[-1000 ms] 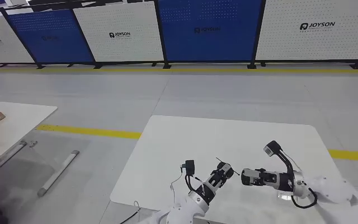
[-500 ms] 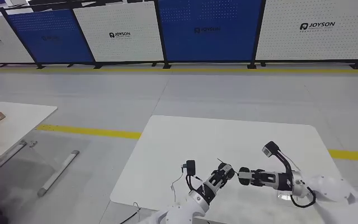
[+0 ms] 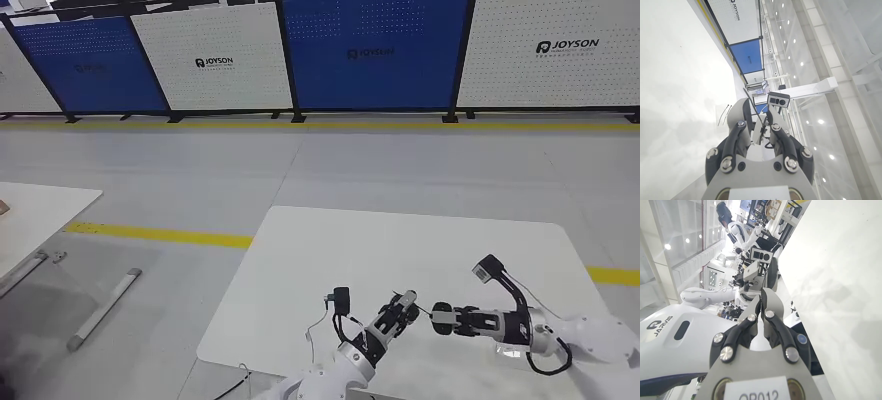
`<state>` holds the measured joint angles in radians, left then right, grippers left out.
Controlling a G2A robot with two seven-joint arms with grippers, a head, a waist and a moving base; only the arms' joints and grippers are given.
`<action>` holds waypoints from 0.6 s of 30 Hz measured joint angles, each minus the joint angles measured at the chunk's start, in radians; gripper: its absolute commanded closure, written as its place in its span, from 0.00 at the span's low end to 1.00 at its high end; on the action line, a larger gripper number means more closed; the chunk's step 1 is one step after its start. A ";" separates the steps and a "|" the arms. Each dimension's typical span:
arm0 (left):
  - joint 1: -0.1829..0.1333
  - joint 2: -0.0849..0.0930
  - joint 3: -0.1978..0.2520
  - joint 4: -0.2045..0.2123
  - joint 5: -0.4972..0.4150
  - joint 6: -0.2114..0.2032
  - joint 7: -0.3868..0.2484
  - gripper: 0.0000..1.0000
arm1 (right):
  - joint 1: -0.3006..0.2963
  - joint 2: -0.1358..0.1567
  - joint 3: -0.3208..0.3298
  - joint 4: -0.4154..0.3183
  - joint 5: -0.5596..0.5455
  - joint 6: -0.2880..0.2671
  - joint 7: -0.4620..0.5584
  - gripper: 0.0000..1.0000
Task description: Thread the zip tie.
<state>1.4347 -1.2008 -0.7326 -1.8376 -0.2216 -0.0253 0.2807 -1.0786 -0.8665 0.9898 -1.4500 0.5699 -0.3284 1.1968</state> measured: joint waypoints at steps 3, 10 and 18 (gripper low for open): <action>0.000 0.000 0.000 0.000 0.000 0.000 0.000 0.00 | -0.001 0.001 0.003 0.000 0.001 0.000 0.003 1.00; -0.007 -0.002 -0.009 0.019 -0.011 0.032 -0.075 0.00 | -0.010 -0.001 0.001 -0.021 -0.021 0.013 -0.016 1.00; -0.009 -0.007 -0.042 0.027 -0.022 0.027 -0.087 0.94 | -0.022 -0.002 0.020 -0.032 -0.033 0.031 -0.014 1.00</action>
<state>1.4252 -1.2076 -0.7743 -1.8110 -0.2432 0.0015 0.1935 -1.1006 -0.8684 1.0102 -1.4818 0.5372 -0.2976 1.1833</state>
